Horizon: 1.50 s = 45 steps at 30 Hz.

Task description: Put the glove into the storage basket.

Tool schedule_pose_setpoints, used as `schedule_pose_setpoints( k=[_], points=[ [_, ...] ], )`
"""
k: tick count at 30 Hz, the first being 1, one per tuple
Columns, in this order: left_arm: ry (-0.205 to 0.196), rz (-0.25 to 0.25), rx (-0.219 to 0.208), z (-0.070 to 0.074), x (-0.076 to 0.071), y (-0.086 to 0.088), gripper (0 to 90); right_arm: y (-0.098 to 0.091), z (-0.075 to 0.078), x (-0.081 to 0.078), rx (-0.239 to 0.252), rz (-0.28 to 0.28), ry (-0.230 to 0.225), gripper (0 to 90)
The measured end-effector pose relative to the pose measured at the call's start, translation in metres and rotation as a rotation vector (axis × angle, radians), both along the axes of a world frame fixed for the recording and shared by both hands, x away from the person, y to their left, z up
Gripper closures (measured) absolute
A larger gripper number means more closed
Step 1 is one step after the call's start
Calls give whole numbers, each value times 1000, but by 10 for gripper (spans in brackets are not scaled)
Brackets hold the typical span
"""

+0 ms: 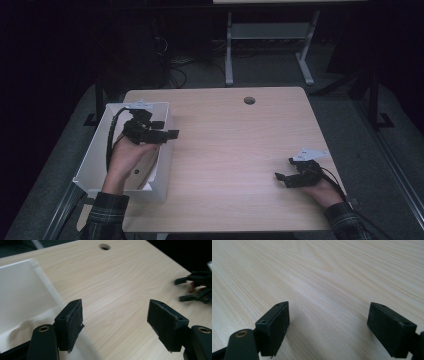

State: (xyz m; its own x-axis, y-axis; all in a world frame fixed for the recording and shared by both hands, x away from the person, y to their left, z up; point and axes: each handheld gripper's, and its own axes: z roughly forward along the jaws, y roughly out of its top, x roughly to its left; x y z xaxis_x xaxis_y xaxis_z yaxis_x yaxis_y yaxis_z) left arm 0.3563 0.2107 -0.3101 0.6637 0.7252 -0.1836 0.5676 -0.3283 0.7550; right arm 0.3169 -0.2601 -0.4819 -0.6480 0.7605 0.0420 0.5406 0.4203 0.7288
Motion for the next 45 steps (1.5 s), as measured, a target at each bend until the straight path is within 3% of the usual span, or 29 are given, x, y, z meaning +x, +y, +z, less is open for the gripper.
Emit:
schedule_pose_setpoints(
  k=[5, 10, 19, 21, 35, 45],
  points=[
    [-6, -58, -7, -2, -2, -33, 272, 0, 0, 0, 0, 0, 0, 175],
    [1, -101, -12, -13, -5, -64, 265, 0, 0, 0, -1, 1, 1, 175],
    [13, -151, 69, -47, -11, -101, 264, 0, 0, 0, -2, 1, 1, 175],
    [25, -160, 63, -55, -13, -107, 264, 0, 0, 0, -2, 1, 1, 174],
    [50, -174, 136, -113, -20, -128, 256, 0, 0, 0, -3, 1, 1, 175],
    [57, -186, 222, -145, -21, -132, 254, 0, 0, 0, -3, 3, 1, 175]
  ],
)
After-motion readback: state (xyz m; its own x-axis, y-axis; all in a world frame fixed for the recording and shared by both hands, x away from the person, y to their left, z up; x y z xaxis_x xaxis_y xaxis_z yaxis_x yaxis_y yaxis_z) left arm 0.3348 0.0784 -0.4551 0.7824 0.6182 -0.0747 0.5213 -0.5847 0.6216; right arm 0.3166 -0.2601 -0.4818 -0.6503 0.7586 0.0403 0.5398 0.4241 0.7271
